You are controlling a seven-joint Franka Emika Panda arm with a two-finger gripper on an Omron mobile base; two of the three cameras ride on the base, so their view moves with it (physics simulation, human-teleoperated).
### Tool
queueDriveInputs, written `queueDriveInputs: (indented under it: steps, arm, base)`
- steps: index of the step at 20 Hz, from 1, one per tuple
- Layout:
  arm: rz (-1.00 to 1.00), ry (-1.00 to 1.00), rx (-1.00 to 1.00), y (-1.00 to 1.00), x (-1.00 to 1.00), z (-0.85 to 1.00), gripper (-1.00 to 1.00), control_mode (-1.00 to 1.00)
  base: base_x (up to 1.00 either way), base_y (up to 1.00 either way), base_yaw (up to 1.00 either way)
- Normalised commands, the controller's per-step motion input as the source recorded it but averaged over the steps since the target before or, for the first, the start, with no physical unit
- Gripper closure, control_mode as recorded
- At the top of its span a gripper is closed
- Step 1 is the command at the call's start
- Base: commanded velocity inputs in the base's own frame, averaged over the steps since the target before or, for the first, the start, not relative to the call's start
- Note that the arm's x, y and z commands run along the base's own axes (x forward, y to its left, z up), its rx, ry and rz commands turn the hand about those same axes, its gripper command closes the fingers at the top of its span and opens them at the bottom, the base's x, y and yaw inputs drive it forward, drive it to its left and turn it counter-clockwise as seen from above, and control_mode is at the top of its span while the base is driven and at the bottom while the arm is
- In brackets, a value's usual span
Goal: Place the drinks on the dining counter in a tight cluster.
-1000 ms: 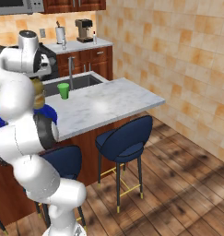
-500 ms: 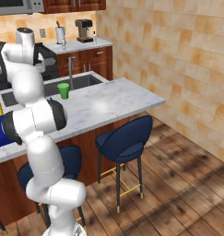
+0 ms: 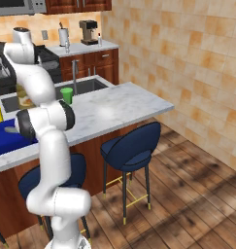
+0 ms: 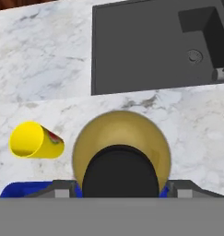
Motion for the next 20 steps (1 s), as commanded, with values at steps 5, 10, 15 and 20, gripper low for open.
queueDriveInputs:
  steps: [5, 10, 15, 20]
  arm:
    - [0.01, 0.0, -0.05, 0.29, 0.02, 0.0, 1.0, -1.0]
    - [0.0, 0.01, -0.01, 0.32, -0.01, -0.02, 1.0, -1.0]
    - [0.01, 0.0, 0.0, 0.21, -0.02, -0.08, 1.0, -1.0]
    - [0.0, 0.03, -0.01, 0.09, -0.02, -0.24, 1.0, -1.0]
  base:
    - [0.0, 0.0, 0.0]
    - [0.0, 0.0, 0.0]
    - [0.0, 0.0, 0.0]
    - [0.0, 0.0, 0.0]
